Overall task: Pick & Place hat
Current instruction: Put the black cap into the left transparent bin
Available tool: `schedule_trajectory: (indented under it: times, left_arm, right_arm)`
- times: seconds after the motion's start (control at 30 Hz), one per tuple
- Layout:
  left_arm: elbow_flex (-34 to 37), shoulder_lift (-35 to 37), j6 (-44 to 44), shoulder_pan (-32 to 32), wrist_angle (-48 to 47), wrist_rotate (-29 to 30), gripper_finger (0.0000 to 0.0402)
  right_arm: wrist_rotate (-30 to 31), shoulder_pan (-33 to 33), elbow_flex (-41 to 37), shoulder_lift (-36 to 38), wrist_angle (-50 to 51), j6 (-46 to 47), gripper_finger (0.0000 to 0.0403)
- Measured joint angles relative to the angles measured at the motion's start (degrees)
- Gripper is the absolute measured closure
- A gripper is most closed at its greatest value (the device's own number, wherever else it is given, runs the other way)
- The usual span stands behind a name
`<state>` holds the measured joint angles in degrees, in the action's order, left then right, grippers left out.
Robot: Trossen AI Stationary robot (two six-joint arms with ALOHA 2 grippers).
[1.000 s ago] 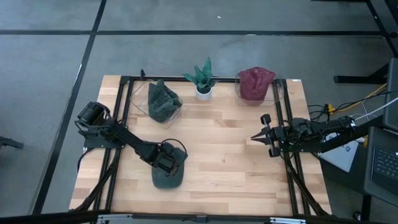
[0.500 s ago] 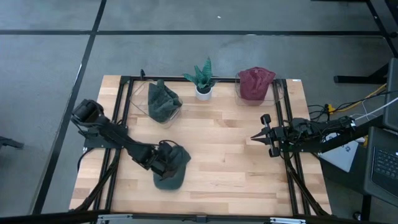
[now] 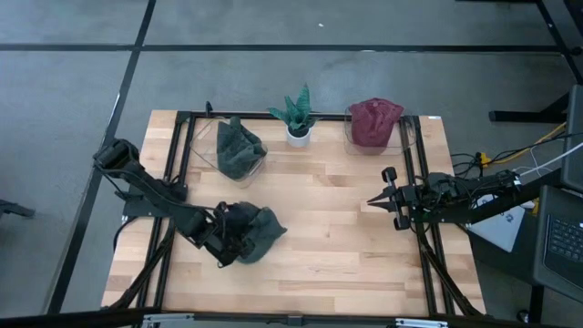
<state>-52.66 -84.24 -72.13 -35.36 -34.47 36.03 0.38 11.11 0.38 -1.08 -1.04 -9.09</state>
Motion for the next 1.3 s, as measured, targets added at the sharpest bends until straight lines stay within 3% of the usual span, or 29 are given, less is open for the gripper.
schedule_trajectory:
  times: [0.37, 0.77, 1.1, 1.3]
  left_arm:
    - [-0.04, 9.87, 19.58, 2.16, -0.03, 9.28, 0.0398]
    - [-0.09, 20.85, 40.8, 8.74, -0.05, 11.61, 0.0397]
    - [-0.09, 27.93, 54.53, 13.65, -1.08, 18.13, 0.0397]
    - [-0.09, 32.25, 57.13, 15.82, -7.03, 22.48, 0.0397]
  right_arm:
    - [-0.01, 0.0, 0.02, 0.01, 0.0, 0.0, 0.0377]
    - [0.0, -0.01, 0.01, 0.0, 0.01, 0.01, 0.0377]
    - [0.0, 0.0, 0.0, 0.0, 0.0, -0.01, 0.0377]
    - [0.0, -0.01, 0.01, 0.01, 0.01, 0.01, 0.0377]
